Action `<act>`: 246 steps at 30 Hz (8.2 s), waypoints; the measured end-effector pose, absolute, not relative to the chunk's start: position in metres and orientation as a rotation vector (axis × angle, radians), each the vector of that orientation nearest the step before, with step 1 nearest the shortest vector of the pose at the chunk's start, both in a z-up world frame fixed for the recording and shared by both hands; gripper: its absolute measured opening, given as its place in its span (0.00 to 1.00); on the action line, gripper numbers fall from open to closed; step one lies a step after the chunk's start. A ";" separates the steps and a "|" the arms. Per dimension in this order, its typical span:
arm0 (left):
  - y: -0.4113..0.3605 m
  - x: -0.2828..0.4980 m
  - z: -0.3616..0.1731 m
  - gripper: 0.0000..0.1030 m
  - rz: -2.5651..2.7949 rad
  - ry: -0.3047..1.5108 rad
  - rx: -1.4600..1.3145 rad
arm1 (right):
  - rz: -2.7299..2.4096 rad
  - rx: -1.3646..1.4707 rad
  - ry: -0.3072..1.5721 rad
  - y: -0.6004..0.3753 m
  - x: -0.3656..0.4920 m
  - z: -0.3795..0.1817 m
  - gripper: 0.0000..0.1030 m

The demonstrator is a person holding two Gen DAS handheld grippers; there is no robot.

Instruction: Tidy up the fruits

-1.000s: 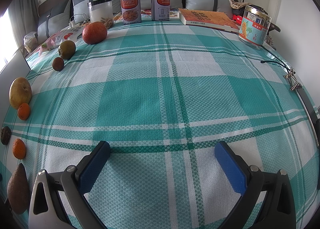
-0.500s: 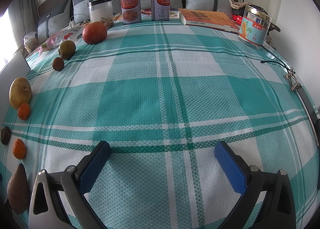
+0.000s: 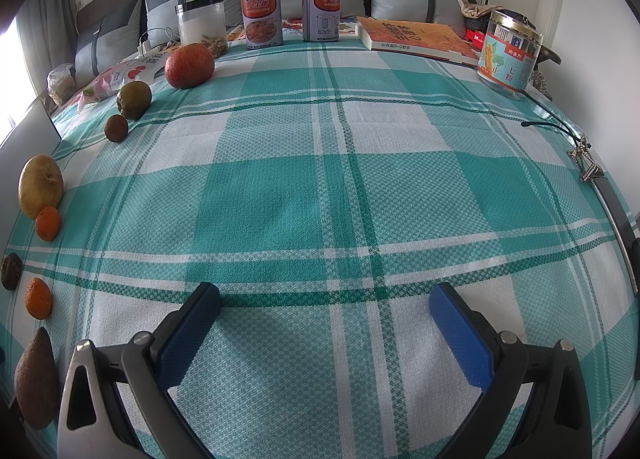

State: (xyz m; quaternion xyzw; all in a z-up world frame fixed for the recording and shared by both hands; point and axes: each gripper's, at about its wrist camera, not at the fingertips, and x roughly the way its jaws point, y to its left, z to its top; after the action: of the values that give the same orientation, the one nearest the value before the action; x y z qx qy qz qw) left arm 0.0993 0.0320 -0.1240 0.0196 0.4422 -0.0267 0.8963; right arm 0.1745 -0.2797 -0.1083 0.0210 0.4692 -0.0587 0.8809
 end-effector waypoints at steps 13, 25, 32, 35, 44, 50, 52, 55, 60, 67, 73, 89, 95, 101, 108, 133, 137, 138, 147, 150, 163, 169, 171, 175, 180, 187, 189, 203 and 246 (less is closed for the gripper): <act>0.032 0.099 -0.124 0.99 -0.059 0.916 0.041 | -0.122 0.044 0.978 -0.280 0.174 -0.108 1.00; 0.033 0.100 -0.124 0.99 -0.058 0.913 0.039 | -0.122 0.044 0.978 -0.280 0.174 -0.108 1.00; 0.034 0.101 -0.123 0.99 -0.072 0.920 0.034 | -0.122 0.044 0.978 -0.280 0.174 -0.108 1.00; 0.044 0.100 -0.117 0.99 -0.136 0.953 -0.027 | -0.122 0.044 0.978 -0.280 0.174 -0.108 1.00; 0.036 0.135 -0.080 0.98 -0.319 1.041 -0.159 | -0.122 0.044 0.978 -0.280 0.174 -0.108 1.00; -0.047 0.147 -0.087 0.98 -0.408 1.167 0.058 | -0.122 0.044 0.978 -0.280 0.174 -0.108 1.00; -0.066 0.154 -0.103 0.97 -0.366 1.208 0.125 | -0.122 0.044 0.978 -0.280 0.174 -0.108 1.00; -0.077 0.156 -0.114 0.97 -0.348 1.225 0.114 | -0.122 0.044 0.978 -0.280 0.174 -0.108 1.00; -0.094 0.156 -0.116 0.76 -0.321 1.180 0.223 | -0.121 0.044 0.978 -0.280 0.175 -0.108 1.00; -0.062 0.152 -0.106 0.39 -0.329 1.155 0.093 | -0.120 0.045 0.980 -0.279 0.174 -0.109 1.00; 0.008 0.123 -0.083 0.39 -0.286 1.091 -0.054 | 0.116 0.061 0.909 -0.264 0.145 -0.080 0.83; 0.140 0.064 0.018 0.39 -0.171 0.931 -0.327 | 0.558 -0.064 1.072 -0.091 0.168 -0.080 0.27; 0.230 0.070 0.035 0.39 -0.017 0.906 -0.415 | 0.769 -0.025 0.980 -0.032 0.140 0.016 0.27; 0.294 0.077 0.006 0.39 0.204 0.954 -0.394 | 1.022 -0.061 0.956 0.100 0.116 0.060 0.28; 0.312 0.058 -0.009 0.78 0.344 0.944 -0.370 | 0.956 -0.097 1.043 0.171 0.126 0.030 0.53; -0.010 0.125 -0.093 0.89 -0.137 0.922 0.057 | -0.048 -0.066 0.957 -0.252 0.126 -0.092 1.00; -0.020 0.130 -0.115 0.90 -0.146 0.924 0.153 | -0.033 0.003 0.962 -0.262 0.123 -0.103 1.00; -0.019 0.127 -0.115 0.90 -0.148 0.901 0.133 | -0.033 0.002 0.961 -0.260 0.123 -0.103 1.00; -0.010 0.135 -0.119 0.97 -0.156 0.936 0.081 | -0.046 -0.014 0.959 -0.257 0.115 -0.106 1.00; -0.010 0.135 -0.120 0.97 -0.156 0.936 0.081 | -0.046 -0.014 0.959 -0.257 0.116 -0.106 1.00; -0.010 0.135 -0.120 0.97 -0.156 0.937 0.080 | -0.048 -0.015 0.959 -0.257 0.116 -0.106 1.00; -0.010 0.135 -0.120 0.97 -0.156 0.937 0.080 | -0.048 -0.015 0.959 -0.257 0.116 -0.106 1.00; -0.010 0.135 -0.120 0.97 -0.156 0.937 0.080 | -0.048 -0.014 0.959 -0.257 0.116 -0.106 1.00; -0.011 0.135 -0.120 0.97 -0.155 0.937 0.080 | -0.049 -0.014 0.959 -0.257 0.116 -0.106 1.00; -0.011 0.135 -0.120 0.97 -0.155 0.937 0.079 | -0.049 -0.014 0.959 -0.257 0.116 -0.106 1.00; -0.011 0.135 -0.120 0.97 -0.156 0.938 0.077 | -0.050 -0.013 0.959 -0.257 0.117 -0.106 1.00; -0.011 0.135 -0.120 0.97 -0.156 0.938 0.077 | -0.050 -0.013 0.959 -0.257 0.117 -0.106 1.00; -0.011 0.135 -0.120 0.97 -0.156 0.938 0.077 | -0.051 -0.012 0.960 -0.257 0.117 -0.106 1.00; 0.040 0.148 -0.111 0.66 -0.096 0.950 0.032 | -0.054 -0.010 0.960 -0.257 0.117 -0.106 1.00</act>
State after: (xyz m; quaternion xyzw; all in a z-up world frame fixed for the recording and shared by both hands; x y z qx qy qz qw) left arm 0.1479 0.0402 -0.1115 0.0155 0.4570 -0.0461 0.8881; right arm 0.1169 -0.2573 -0.1063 -0.0050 0.4616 -0.0261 0.8867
